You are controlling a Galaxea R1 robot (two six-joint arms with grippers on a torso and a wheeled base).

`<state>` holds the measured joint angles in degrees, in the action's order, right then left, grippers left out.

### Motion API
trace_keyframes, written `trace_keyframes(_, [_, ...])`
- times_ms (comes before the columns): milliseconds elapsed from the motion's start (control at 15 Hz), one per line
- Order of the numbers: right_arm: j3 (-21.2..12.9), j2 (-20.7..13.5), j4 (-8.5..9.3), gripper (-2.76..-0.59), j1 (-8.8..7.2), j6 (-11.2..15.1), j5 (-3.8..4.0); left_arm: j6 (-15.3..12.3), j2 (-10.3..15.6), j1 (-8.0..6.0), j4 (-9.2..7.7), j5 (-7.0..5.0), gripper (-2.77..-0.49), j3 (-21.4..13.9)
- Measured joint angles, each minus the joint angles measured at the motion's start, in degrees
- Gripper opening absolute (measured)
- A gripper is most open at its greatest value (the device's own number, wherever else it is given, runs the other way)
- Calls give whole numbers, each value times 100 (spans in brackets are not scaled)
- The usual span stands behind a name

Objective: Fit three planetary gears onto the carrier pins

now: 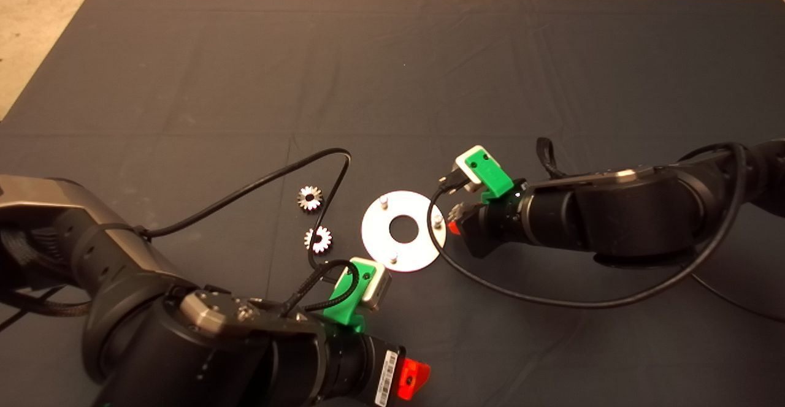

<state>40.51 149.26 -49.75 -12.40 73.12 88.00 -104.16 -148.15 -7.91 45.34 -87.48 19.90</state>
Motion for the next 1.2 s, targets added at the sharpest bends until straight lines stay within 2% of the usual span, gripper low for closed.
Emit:
trace_keyframes(400, [565, 269, 377, -236, -30, -104, 11, 0, -47, 1, 13, 0, -62, 91])
trace_keyframes(600, [705, 359, 490, -236, -33, -182, -5, 0, -155, 12, 17, 0, -62, 202])
trace_keyframes(1200, [841, 394, 568, -236, -33, -258, 6, 2, -251, 12, 30, -2, -62, 301])
